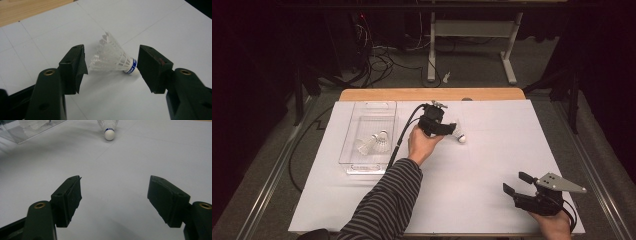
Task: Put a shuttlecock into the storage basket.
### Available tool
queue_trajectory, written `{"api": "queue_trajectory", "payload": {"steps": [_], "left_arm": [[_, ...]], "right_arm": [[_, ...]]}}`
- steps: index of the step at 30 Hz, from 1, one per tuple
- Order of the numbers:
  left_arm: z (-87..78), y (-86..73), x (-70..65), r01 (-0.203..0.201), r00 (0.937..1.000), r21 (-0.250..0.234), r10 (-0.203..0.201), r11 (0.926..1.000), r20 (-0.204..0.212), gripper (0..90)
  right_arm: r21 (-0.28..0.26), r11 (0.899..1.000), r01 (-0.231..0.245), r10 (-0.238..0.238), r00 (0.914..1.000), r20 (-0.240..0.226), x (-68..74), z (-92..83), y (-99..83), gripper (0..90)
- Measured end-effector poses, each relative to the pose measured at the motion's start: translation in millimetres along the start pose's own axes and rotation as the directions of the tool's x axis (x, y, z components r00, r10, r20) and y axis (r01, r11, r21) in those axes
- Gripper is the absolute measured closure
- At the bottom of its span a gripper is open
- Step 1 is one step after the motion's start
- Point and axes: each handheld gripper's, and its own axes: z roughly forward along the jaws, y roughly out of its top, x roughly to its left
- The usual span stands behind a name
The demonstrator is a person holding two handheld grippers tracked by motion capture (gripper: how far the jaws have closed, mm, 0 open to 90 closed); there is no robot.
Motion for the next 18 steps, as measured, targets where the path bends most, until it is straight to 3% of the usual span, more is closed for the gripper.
{"api": "queue_trajectory", "payload": {"steps": [6,9,18], "left_arm": [[4.0,9.7,2.4,0.011,0.9999,0.042,-0.012,0.999,0.004,44.1],[7.2,13.9,2.8,-0.005,1.0,0.075,0.005,0.9972,-0.006,45.2],[19.1,20.0,5.1,0.009,0.9999,0.113,-0.01,0.9936,0.006,45.1]], "right_arm": [[0.0,1.0,0.005,-0.005,1.0,-0.004,0.0,0.1,0.1,27.9],[0.002,1.0,0.006,-0.006,1.0,-0.004,-0.5,0.1,-0.1,27.9],[0.0,1.0,0.002,-0.002,1.0,-0.003,0.0,-0.2,0.0,27.9]]}}
